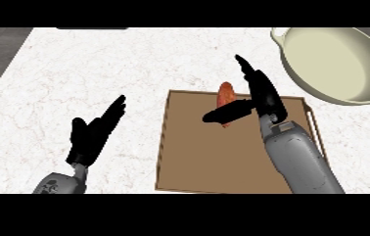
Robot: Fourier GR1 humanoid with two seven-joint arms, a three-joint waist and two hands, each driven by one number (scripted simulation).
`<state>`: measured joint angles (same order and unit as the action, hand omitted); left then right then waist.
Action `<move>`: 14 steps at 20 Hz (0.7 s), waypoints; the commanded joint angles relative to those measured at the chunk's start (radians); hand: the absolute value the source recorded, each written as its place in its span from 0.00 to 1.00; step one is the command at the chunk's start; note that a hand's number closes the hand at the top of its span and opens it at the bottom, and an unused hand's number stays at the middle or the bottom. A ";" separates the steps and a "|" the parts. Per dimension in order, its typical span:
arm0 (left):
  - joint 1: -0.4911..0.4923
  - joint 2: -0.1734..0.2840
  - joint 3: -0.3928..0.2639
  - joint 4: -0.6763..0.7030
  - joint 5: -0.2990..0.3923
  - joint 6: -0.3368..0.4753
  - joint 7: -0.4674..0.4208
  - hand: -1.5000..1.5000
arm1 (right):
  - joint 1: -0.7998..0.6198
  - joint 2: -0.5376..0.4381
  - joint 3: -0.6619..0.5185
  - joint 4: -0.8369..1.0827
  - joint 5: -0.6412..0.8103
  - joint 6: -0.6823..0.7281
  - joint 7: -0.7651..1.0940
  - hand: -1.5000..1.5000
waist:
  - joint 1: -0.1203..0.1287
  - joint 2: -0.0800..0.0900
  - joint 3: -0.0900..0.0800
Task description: Pick the sweet potato from the tray and place it in the pot
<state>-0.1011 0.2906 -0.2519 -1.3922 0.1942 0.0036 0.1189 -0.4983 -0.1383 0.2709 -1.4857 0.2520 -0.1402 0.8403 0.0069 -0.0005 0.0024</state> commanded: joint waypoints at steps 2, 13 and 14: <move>-0.029 -0.084 -0.029 0.039 -0.056 0.042 0.035 0.50 | 0.079 -0.026 -0.028 0.091 -0.009 0.059 -0.141 0.00 | -0.007 0.002 -0.002; 0.027 -0.066 0.052 -0.030 -0.074 -0.036 0.041 0.50 | 0.203 0.001 -0.115 0.008 -0.013 0.063 -0.309 0.00 | -0.006 0.000 -0.002; 0.042 -0.043 0.077 0.031 -0.057 -0.073 -0.020 0.50 | 0.207 0.017 -0.128 0.032 -0.045 0.061 -0.345 0.00 | -0.005 0.001 -0.002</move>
<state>-0.0835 0.2454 -0.1909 -1.3903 0.1391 -0.0481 0.1089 -0.3217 -0.1470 0.1768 -1.4674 0.2633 -0.0916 0.5849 0.0007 -0.0025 0.0025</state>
